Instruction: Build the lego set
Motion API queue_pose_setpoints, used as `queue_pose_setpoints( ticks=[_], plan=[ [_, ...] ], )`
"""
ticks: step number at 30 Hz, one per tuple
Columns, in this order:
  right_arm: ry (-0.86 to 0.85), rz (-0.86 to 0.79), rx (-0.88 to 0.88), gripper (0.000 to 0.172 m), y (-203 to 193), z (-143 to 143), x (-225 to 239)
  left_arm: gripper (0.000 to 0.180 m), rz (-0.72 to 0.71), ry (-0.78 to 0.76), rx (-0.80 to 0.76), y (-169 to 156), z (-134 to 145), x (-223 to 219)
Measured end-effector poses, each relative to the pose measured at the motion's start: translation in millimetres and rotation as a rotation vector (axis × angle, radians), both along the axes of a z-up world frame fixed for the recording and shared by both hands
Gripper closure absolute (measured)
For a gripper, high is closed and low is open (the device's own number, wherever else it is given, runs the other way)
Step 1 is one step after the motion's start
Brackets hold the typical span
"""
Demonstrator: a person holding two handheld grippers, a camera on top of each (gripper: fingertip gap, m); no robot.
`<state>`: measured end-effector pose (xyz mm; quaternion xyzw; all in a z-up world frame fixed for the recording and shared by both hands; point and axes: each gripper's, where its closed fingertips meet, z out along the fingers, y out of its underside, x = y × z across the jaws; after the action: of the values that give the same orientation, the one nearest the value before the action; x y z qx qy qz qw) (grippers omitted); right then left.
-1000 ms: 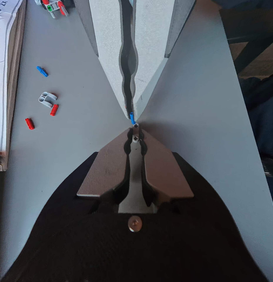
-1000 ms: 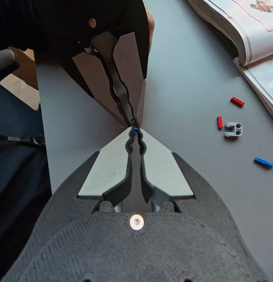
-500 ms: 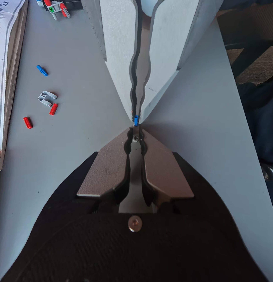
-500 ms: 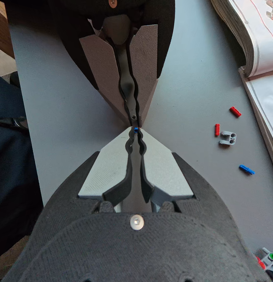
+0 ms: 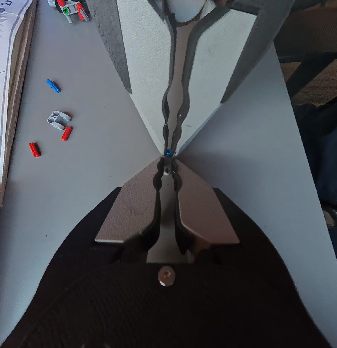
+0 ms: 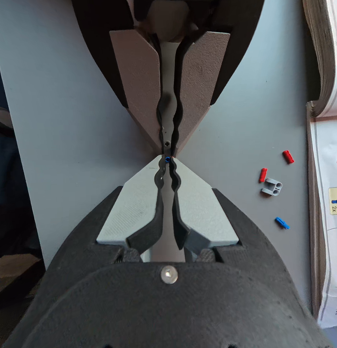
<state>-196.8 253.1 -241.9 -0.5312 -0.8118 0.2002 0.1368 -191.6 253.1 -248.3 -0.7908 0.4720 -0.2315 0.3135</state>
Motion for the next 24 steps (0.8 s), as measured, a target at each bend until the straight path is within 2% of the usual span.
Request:
queue_pose_setpoints(
  ticks=[1,6,9,15,20,24],
  plan=[
    [0.013,-0.002,-0.016,0.169,0.0,0.0,0.0,0.175,0.001,0.003,0.002,0.0,0.0,0.1],
    [0.069,-0.085,-0.175,0.168,-1.7,4.2,1.5,0.174,-0.002,0.0,0.008,-0.9,-0.1,3.1],
    [0.17,-0.13,-0.277,0.172,-4.0,24.3,-2.6,0.174,-0.003,0.004,0.014,-1.0,-0.2,3.0],
    [0.093,-0.108,-0.072,0.172,1.7,16.8,2.1,0.174,-0.002,0.001,0.011,-1.0,-0.1,2.9],
    [0.04,-0.098,-0.022,0.172,1.7,7.5,2.8,0.175,-0.001,-0.001,0.01,-0.8,0.0,3.0],
    [0.084,-0.096,-0.039,0.172,-1.5,24.1,-1.4,0.175,0.0,-0.001,0.009,-0.8,-0.1,3.0]
  ],
)
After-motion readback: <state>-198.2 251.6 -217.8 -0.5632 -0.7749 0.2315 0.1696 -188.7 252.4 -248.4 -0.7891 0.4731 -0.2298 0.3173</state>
